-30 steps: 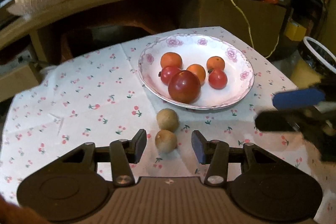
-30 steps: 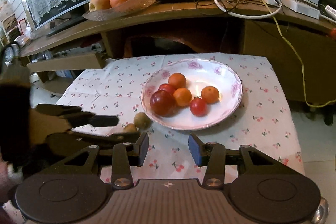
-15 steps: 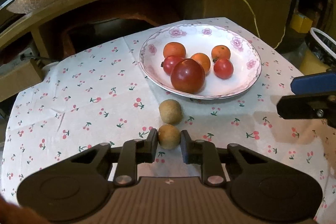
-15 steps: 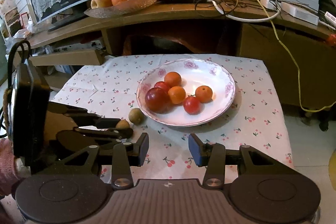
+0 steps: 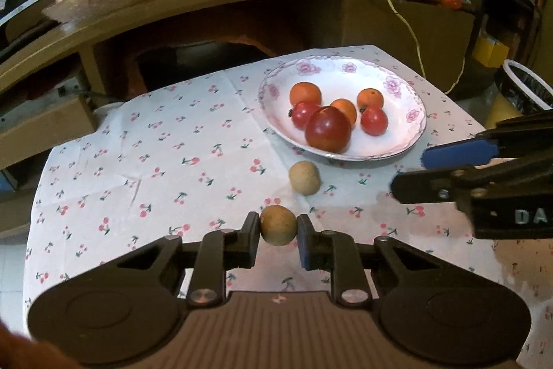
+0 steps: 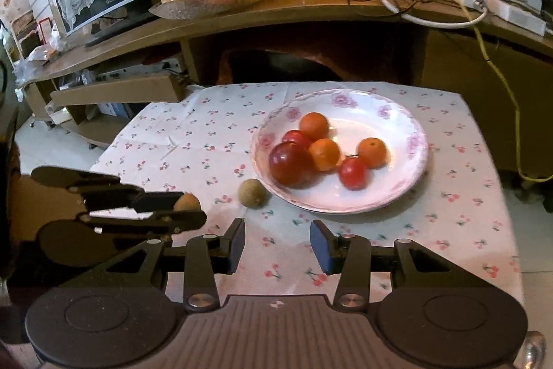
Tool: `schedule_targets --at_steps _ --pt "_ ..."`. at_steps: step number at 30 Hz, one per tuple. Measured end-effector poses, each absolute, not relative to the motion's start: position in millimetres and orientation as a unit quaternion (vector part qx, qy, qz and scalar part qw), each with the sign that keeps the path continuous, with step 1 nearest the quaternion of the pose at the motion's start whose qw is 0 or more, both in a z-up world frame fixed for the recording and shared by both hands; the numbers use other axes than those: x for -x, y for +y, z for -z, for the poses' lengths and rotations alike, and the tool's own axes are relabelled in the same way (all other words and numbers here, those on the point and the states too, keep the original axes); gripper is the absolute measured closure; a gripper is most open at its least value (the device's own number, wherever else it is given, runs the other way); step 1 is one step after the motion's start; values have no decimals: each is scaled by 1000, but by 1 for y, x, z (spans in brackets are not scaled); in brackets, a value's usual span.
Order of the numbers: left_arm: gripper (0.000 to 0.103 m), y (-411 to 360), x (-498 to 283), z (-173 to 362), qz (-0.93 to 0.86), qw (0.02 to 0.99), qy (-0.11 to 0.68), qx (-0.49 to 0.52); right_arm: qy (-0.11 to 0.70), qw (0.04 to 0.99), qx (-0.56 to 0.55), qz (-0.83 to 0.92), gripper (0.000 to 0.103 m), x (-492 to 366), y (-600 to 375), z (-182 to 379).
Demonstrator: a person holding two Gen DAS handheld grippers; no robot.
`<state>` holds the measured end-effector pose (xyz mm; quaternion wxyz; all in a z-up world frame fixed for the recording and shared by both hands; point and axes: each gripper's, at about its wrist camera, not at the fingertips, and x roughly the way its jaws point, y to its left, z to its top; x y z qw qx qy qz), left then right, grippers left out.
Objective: Organize fruits
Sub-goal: 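Grasp a brown kiwi with the left gripper while the right grasps the other kiwi, then carry both kiwis to the plate and open both grippers beside the other fruit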
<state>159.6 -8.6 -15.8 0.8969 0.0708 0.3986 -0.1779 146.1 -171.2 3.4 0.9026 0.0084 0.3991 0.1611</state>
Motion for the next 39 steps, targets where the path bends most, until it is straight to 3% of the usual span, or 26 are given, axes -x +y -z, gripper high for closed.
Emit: schedule_targets --at_steps 21,23,24,39 --pt "75 23 -148 28 178 894 407 -61 388 913 -47 -113 60 -187 -116 44" --pt "75 25 -147 30 180 893 408 -61 389 915 -34 -101 66 -187 -110 48" --pt "75 25 -147 31 179 893 409 -61 388 917 -13 -94 77 -186 -106 48" --pt "75 -12 -126 22 242 880 400 -78 453 884 78 -88 79 -88 -163 12"
